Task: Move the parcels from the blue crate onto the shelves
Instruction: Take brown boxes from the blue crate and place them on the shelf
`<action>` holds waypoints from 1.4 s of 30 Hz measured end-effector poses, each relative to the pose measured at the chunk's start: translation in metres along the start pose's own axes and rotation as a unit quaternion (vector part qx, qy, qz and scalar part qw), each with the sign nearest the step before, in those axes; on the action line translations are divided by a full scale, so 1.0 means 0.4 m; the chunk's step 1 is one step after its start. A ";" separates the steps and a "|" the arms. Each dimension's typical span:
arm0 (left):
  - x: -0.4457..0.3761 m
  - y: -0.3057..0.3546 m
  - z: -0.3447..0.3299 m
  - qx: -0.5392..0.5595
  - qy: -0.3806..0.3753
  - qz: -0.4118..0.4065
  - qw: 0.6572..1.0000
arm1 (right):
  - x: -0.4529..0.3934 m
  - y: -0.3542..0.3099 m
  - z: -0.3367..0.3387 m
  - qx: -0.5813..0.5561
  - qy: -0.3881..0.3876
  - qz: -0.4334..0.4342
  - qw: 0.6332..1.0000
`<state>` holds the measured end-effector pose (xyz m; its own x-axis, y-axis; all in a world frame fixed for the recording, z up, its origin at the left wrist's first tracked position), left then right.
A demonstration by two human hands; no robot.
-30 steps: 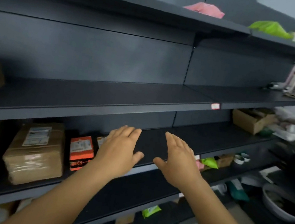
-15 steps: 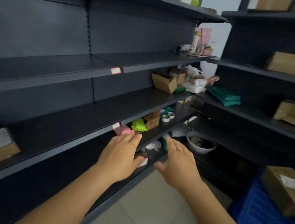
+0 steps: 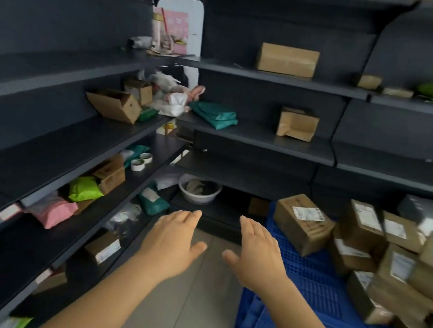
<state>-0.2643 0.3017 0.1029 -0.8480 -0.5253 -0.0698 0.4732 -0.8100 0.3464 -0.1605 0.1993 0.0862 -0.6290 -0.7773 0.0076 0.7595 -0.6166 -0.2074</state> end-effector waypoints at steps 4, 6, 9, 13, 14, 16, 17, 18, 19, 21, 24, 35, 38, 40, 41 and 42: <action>-0.171 0.061 -0.072 0.016 -0.022 -0.036 0.999 | -0.112 0.129 -0.010 -0.001 -0.004 -0.048 0.999; -0.254 0.093 -0.108 0.025 -0.033 -0.052 0.998 | -0.164 0.189 -0.014 0.004 -0.012 -0.069 0.998; -0.365 0.135 -0.173 0.035 -0.058 -0.065 0.996 | -0.230 0.287 -0.020 0.013 -0.021 -0.107 0.994; -0.492 0.198 -0.281 0.046 -0.092 -0.088 0.991 | -0.285 0.420 -0.043 0.004 -0.028 -0.167 0.985; -0.517 0.215 -0.310 0.051 -0.104 -0.095 0.989 | -0.291 0.451 -0.054 0.000 -0.033 -0.181 0.983; -0.556 0.246 -0.365 0.060 -0.127 -0.103 0.985 | -0.301 0.511 -0.076 -0.006 -0.043 -0.203 0.978; -0.573 0.259 -0.390 0.064 -0.137 -0.104 0.983 | -0.306 0.539 -0.086 -0.008 -0.047 -0.212 0.976; -0.590 0.269 -0.414 0.066 -0.145 -0.104 0.982 | -0.313 0.568 -0.093 -0.008 -0.050 -0.220 0.974; -0.609 0.278 -0.436 0.066 -0.150 -0.103 0.981 | -0.322 0.597 -0.100 -0.008 -0.053 -0.229 0.972; -0.647 0.291 -0.477 0.064 -0.156 -0.101 0.980 | -0.341 0.654 -0.110 -0.009 -0.057 -0.245 0.968; -0.703 0.304 -0.537 0.066 -0.169 -0.085 0.980 | -0.385 0.739 -0.123 -0.007 -0.065 -0.254 0.965; -0.934 0.413 -0.788 0.098 -0.215 0.019 0.971 | -0.651 1.105 -0.283 -0.076 -0.119 -0.247 0.959; -0.987 0.438 -0.896 0.131 -0.241 0.066 0.959 | -0.720 1.193 -0.332 -0.079 -0.129 -0.244 0.958; -1.014 0.447 -0.961 0.146 -0.249 0.094 0.953 | -0.763 1.237 -0.364 -0.086 -0.129 -0.235 0.960; -1.025 0.450 -0.991 0.154 -0.250 0.107 0.950 | -0.783 1.255 -0.379 -0.093 -0.127 -0.231 0.960; -1.036 0.454 -1.016 0.165 -0.250 0.120 0.947 | -0.802 1.274 -0.394 -0.101 -0.125 -0.230 0.960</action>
<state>0.2699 0.2664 -0.1853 -0.7716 -0.4281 0.4705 0.6361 -0.5147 0.5749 0.4024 0.1542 -0.1762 -0.8113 -0.4500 0.3731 0.3480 -0.8847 -0.3103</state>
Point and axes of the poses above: each hand's wrist, its own x-axis away from the middle knuckle, its own z-axis out of the back of the hand, y = z × x, the point moved 9 cm from there along -x, towards the middle knuckle, and after that the axes turned 7 degrees about x, right-handed, at the moved point
